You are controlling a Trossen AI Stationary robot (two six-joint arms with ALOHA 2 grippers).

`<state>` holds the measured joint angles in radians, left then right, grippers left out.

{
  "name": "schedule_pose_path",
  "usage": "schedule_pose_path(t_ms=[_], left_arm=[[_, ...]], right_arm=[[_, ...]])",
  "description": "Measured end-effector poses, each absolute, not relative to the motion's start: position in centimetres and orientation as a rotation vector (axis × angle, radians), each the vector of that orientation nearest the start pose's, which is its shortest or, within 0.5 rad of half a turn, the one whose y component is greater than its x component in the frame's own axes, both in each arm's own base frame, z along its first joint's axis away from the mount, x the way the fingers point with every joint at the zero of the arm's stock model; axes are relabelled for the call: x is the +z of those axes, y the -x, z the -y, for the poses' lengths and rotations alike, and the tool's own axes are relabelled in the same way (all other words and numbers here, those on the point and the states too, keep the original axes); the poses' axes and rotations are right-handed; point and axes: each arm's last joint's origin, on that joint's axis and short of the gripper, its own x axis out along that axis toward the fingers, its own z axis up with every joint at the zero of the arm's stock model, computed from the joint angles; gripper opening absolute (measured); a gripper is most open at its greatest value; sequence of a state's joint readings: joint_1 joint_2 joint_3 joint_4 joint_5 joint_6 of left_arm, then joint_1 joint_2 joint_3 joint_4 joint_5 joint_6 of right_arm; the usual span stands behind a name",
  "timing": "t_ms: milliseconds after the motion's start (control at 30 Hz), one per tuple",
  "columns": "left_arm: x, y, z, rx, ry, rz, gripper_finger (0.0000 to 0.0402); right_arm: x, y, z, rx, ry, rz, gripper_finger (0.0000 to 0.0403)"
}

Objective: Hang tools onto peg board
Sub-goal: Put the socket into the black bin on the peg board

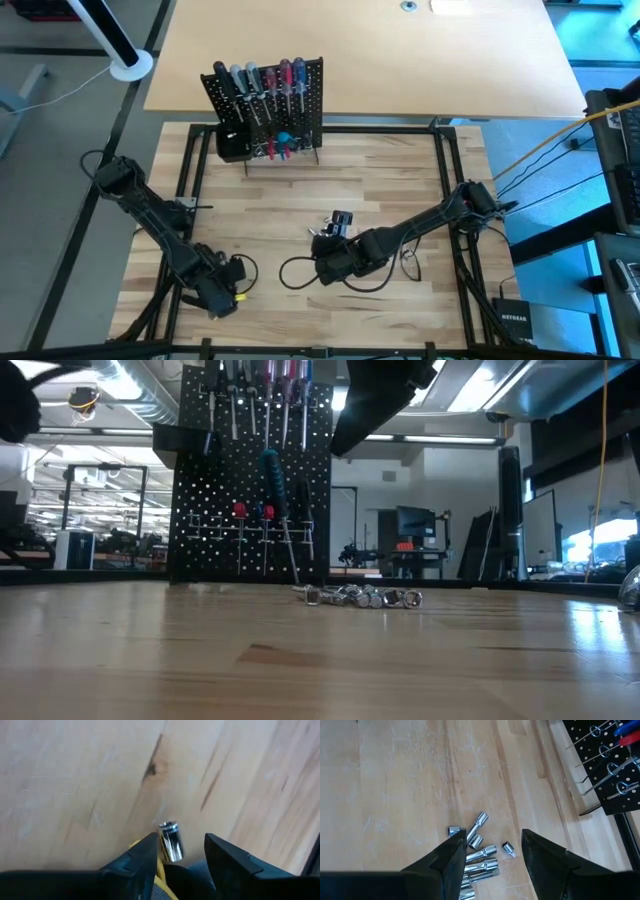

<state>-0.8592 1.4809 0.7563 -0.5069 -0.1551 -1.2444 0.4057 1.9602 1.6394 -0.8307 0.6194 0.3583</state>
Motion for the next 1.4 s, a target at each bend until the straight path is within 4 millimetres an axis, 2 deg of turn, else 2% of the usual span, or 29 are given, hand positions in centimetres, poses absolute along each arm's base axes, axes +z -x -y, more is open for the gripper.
schedule_pose_path(t_ms=[233, 533, 633, 833, 967, 1100, 1233, 1400], left_arm=[[15.3, -16.3, 19.4, 0.171, 0.441, -1.205, 0.0153], [13.0, -16.7, 20.5, 0.19, 0.384, -1.198, 0.0149], [12.7, -16.6, 20.5, 0.206, 0.365, -1.204, 0.0124], [12.6, -16.6, 20.4, 0.19, 0.325, -1.211, 0.0048], [12.9, -16.6, 20.3, 0.169, 0.309, -1.203, 0.0045], [14.6, -16.7, 20.0, 0.183, 0.273, -1.178, 0.0045], [18.1, -17.4, 19.0, 0.193, 0.246, -1.085, 0.0051], [23.3, -18.6, 16.2, 0.219, 0.178, -0.922, 0.0049]], right_arm=[[24.4, -38.2, -14.6, -0.362, 0.235, -0.944, 0.0188], [24.4, -38.3, -14.6, -0.361, 0.231, -0.938, 0.0188], [24.4, -38.3, -14.6, -0.362, 0.231, -0.938, 0.0188], [24.4, -38.4, -14.8, -0.353, 0.217, -0.929, 0.0188], [24.4, -38.2, -15.4, -0.344, 0.186, -0.927, 0.0188], [24.3, -37.6, -16.8, -0.289, 0.127, -0.943, 0.0188], [24.2, -36.6, -18.8, -0.234, 0.089, -0.957, 0.0188], [24.1, -35.4, -21.1, -0.199, 0.04, -0.952, 0.0188]])
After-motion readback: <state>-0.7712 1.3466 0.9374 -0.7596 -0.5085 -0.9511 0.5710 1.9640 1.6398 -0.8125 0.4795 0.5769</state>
